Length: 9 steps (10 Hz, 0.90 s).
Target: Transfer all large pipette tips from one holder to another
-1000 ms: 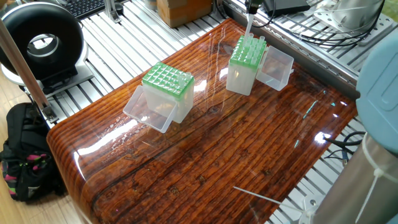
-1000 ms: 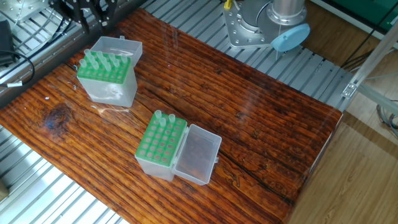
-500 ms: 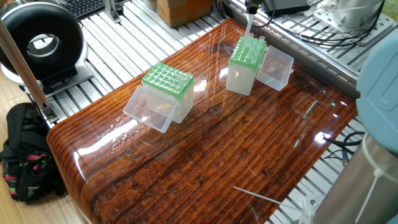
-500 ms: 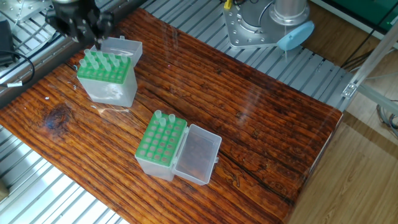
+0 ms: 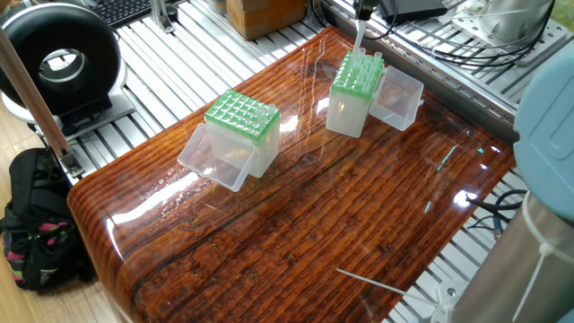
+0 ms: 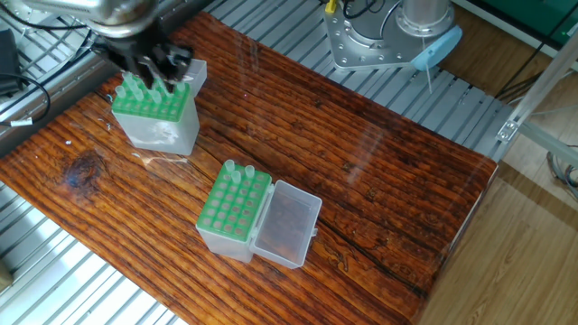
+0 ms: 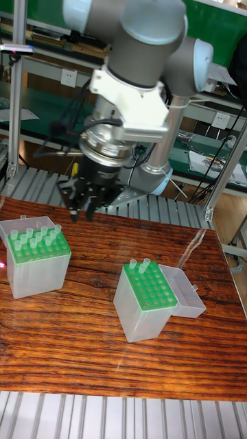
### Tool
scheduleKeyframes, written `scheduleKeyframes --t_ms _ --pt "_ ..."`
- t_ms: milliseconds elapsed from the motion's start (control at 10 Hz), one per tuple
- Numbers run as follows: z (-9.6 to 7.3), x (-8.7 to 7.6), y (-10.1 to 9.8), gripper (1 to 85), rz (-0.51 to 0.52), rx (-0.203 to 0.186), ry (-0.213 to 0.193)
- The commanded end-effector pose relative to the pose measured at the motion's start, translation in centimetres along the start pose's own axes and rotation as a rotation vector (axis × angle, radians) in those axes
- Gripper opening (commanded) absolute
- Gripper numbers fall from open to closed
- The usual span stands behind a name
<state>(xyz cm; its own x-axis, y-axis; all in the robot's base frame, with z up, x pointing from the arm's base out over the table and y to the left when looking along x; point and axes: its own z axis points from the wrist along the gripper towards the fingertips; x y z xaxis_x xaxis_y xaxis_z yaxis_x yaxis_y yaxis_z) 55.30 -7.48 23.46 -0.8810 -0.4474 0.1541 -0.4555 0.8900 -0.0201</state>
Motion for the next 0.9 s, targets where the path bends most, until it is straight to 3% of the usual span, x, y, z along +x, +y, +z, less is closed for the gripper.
scheduleKeyframes --t_ms 0,100,200,300,500,800 --pt "-0.8 -1.7 3.9 32.7 0.065 -0.02 -0.018" --pt "-1.2 -1.6 5.1 31.7 0.089 -0.032 -0.015" --pt "-0.9 -1.6 5.9 31.3 0.107 -0.026 -0.019" --pt "-0.5 -1.3 6.5 29.7 0.128 0.003 -0.02" --pt "-0.5 -1.3 7.4 28.3 0.15 0.004 -0.023" --pt "-0.5 -1.9 7.7 24.7 0.03 -0.003 -0.045"
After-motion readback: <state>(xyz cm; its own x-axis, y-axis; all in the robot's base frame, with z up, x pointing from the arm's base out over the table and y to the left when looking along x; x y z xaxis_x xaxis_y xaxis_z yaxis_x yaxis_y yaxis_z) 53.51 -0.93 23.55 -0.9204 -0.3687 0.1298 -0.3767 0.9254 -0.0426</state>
